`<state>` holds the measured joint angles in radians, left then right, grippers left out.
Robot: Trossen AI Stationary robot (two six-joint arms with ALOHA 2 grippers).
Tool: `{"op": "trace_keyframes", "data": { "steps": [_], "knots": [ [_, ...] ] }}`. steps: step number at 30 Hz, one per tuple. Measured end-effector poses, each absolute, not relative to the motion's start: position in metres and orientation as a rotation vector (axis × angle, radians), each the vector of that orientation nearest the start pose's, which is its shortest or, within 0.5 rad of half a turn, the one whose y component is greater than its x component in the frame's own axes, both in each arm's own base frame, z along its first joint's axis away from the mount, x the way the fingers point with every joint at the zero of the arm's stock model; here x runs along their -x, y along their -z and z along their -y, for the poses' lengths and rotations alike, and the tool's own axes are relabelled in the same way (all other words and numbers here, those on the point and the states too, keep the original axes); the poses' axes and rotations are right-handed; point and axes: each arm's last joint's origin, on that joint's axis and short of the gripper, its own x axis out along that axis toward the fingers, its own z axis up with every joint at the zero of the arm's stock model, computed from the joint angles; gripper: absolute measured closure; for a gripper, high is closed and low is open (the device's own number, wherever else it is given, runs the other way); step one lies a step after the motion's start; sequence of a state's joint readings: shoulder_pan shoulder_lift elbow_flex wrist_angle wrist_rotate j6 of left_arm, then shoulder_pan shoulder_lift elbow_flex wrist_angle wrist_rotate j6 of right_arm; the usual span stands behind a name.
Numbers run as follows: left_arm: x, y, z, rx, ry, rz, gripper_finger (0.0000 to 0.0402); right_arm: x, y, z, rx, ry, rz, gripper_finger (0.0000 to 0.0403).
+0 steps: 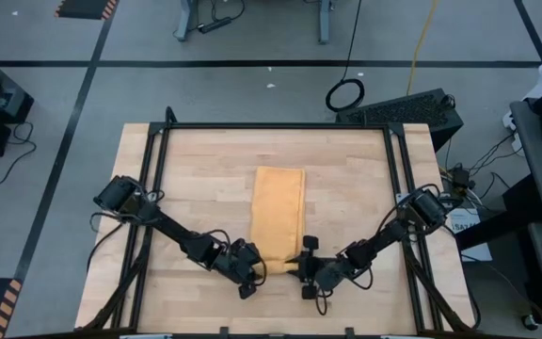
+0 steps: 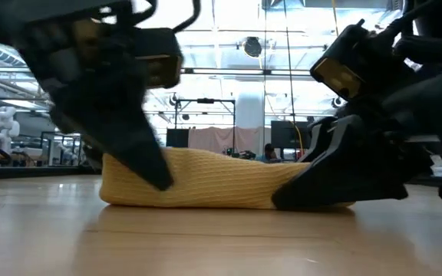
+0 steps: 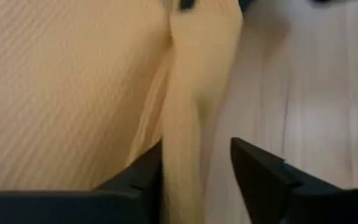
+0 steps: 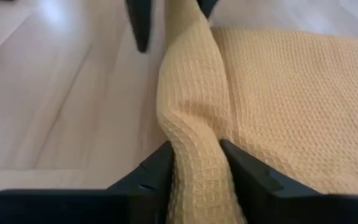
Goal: Roll towel
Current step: Roll the yellow towel
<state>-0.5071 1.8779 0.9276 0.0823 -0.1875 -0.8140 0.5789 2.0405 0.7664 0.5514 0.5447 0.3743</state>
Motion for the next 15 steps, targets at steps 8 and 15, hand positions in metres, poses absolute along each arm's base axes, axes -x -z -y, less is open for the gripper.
{"op": "trace_keyframes", "data": {
  "steps": [8, 15],
  "knots": [
    [-0.277, -0.150, 0.171, 0.230, -0.098, -0.921, 0.0146, -0.290, -0.060, -0.173, -0.033, 0.097, -0.607, 0.0332],
    [-0.260, -0.156, 0.212, -0.135, -0.100, -0.647, 0.0125, -0.290, -0.060, -0.173, -0.137, 0.126, -0.599, 0.0338]
  ]
}}
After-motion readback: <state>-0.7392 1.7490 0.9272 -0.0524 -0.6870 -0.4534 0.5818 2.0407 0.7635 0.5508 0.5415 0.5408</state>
